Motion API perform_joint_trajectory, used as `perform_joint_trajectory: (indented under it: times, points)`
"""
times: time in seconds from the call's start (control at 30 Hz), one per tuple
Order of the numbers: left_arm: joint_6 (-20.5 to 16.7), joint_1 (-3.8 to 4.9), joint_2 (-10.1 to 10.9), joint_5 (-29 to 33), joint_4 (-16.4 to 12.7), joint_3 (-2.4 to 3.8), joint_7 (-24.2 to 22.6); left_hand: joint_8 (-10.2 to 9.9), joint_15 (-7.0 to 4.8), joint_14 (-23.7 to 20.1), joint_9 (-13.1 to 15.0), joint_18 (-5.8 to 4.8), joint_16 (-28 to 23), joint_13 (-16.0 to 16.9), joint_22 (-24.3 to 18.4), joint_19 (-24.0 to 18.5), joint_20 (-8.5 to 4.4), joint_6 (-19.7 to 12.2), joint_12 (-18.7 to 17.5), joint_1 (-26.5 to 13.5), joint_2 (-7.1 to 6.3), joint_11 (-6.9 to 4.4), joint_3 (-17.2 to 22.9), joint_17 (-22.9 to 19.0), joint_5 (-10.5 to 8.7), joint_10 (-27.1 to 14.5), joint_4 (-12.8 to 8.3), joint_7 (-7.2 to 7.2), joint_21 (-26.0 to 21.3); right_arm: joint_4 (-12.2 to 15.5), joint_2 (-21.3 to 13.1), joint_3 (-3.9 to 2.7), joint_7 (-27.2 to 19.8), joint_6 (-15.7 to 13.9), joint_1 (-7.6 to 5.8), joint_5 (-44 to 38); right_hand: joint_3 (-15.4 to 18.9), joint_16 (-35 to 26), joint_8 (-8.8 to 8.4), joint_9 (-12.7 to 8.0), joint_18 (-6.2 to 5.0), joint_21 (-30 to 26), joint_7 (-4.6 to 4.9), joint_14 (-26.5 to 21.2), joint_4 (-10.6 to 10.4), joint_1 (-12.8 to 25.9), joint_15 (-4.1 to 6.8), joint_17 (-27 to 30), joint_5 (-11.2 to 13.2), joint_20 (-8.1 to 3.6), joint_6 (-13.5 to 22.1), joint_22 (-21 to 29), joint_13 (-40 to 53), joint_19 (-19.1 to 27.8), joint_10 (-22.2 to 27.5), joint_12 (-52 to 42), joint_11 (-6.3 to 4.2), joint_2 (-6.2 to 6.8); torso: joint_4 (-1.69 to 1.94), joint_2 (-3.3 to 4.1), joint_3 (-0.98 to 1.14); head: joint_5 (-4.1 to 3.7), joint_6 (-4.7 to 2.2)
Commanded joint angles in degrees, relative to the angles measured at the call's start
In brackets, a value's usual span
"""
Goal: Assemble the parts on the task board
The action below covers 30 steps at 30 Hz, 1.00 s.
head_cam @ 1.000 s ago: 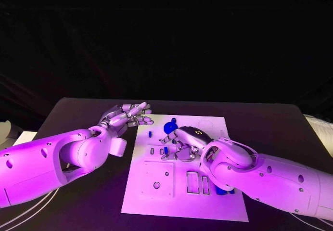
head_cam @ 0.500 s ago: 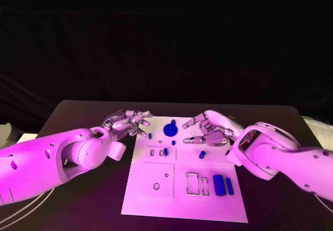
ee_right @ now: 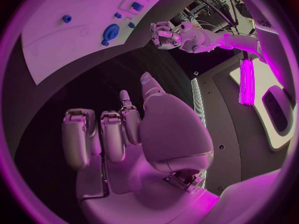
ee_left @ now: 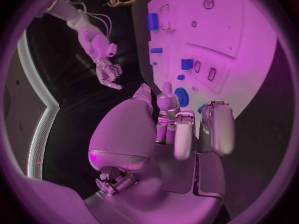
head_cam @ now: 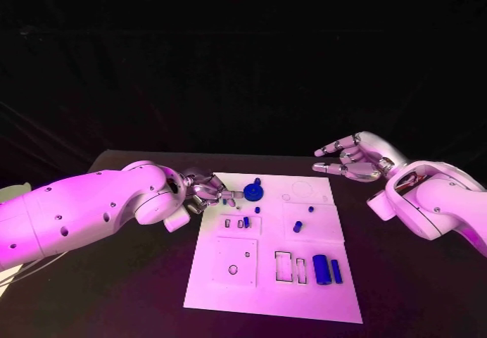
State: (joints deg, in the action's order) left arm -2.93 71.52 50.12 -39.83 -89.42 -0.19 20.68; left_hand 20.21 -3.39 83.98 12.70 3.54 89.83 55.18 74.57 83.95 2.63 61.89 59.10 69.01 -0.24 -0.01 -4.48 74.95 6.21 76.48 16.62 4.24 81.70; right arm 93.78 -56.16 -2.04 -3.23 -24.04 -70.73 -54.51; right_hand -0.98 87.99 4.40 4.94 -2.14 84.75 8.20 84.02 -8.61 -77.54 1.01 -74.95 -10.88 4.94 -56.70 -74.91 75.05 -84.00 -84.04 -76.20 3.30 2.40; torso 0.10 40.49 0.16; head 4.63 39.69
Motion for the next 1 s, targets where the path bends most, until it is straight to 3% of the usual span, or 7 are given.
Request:
perform_joint_trajectory:
  times: [0.03, 0.13, 0.33, 0.63, 0.87, 1.0]
  points:
    - [0.62, 0.42, -1.69, -9.91, 0.97, -0.13, 10.61, 2.52, -0.58, 6.02, 2.07, -1.07, 0.17, 3.03, 2.82, 1.79, -0.37, -0.57, 2.97, -1.74, 0.17, -0.53, -1.87, 15.05, -2.26, 0.19, -0.09, -0.54, 1.54, -0.62, 0.12, 0.04, -1.68, -1.86, -0.05, 2.62, -0.11, -0.2, 0.22, 0.07, -0.19, -0.26, -0.05, 5.13, 0.04, 0.13, 0.12, -11.52, -0.28, -0.11, -0.32, -4.54, 6.41, -1.15, 0.23, 0.28, -0.18, -0.46, 0.08, -0.61, 0.22, 0.38, 0.15]
    - [0.39, 0.73, -3.71, -11.49, 2.0, -0.24, 13.24, 6.43, -0.92, 6.02, 5.66, -1.68, 0.17, 6.17, 6.35, 2.71, -0.68, -1.53, 6.0, -1.66, 1.04, -1.1, -3.44, 15.05, -2.86, 0.73, 0.05, -1.07, 3.64, -1.17, 0.3, 0.12, -1.79, -2.09, -0.07, 2.59, -0.11, -0.2, 0.22, 0.07, -0.19, -0.26, -0.05, 5.13, 0.04, 0.13, 0.12, -11.52, -0.28, -0.11, -0.32, -4.54, 6.41, -1.15, 0.23, 0.28, -0.18, -0.46, 0.05, -0.71, 0.21, 0.37, 0.34]
    - [2.92, 1.19, -6.95, -13.61, 4.16, -0.51, 16.66, 11.25, -1.35, 6.02, 11.36, -2.1, 0.17, 8.82, 8.8, 3.35, -1.14, -3.71, 8.34, -0.94, 2.33, -1.68, -5.14, 15.05, -2.76, 1.48, 0.09, -1.68, 5.03, -1.73, 0.77, 0.24, -1.65, -2.17, -0.05, 2.25, -0.11, -0.2, 0.22, 0.07, -0.19, -0.26, -0.05, 5.13, 0.04, 0.13, 0.12, -11.52, -0.28, -0.11, -0.32, -4.54, 6.41, -1.15, 0.23, 0.28, -0.18, -0.46, 0.08, -0.61, 0.26, 0.59, 0.48]
    - [8.69, 1.52, -11.29, -14.72, 7.89, -0.89, 19.68, 13.41, -1.54, 6.02, 14.72, -2.41, 0.17, 10.49, 10.33, 3.86, -1.18, -5.1, 9.74, -1.97, 2.5, -1.68, -7.02, 15.05, -3.02, 2.12, 0.12, -2.0, 5.82, -2.24, 1.35, 0.4, -1.51, -2.02, 0.1, 1.45, 0.05, -0.35, 0.24, 0.09, -0.21, -0.3, -0.07, 5.08, 0.01, 0.22, 0.13, -11.3, -0.42, -0.12, -0.42, -4.46, 6.26, -1.12, 0.3, 0.5, -0.21, -0.42, 0.14, -0.43, 0.16, 0.73, 0.91]
    - [11.11, 1.56, -13.26, -14.9, 9.74, -1.3, 20.3, 13.76, -1.54, 6.02, 15.39, -2.44, 0.17, 10.82, 10.5, 3.91, -1.19, -5.39, 9.99, -2.49, 2.42, -1.69, -7.56, 15.05, -3.19, 2.22, 0.14, -2.01, 5.9, -2.32, 1.34, 0.45, -1.35, -2.0, 0.12, 1.29, 0.12, -0.37, 0.25, 0.09, -0.21, -0.32, -0.09, 5.07, 0.02, 0.23, 0.14, -11.27, -0.57, -0.13, -0.44, -4.43, 6.26, -1.11, 0.29, 0.49, -0.22, -0.4, -0.02, -0.38, 0.15, 0.68, 1.28]
    - [11.94, 1.57, -13.97, -14.92, 10.23, -1.41, 20.41, 13.82, -1.54, 6.02, 15.48, -2.46, 0.17, 10.9, 10.58, 3.94, -1.19, -5.41, 10.06, -2.55, 2.46, -1.7, -7.61, 15.05, -3.2, 2.25, 0.15, -2.02, 5.94, -2.43, 1.5, 0.46, -1.37, -1.95, 0.14, 1.26, 0.22, -0.41, 0.24, 0.1, -0.21, -0.33, -0.1, 5.06, 0.05, 0.21, 0.17, -11.21, -0.96, -0.14, -0.48, -4.43, 6.19, -1.11, 0.32, 0.58, -0.24, -0.43, 0.1, -0.4, 0.16, 0.49, 1.4]
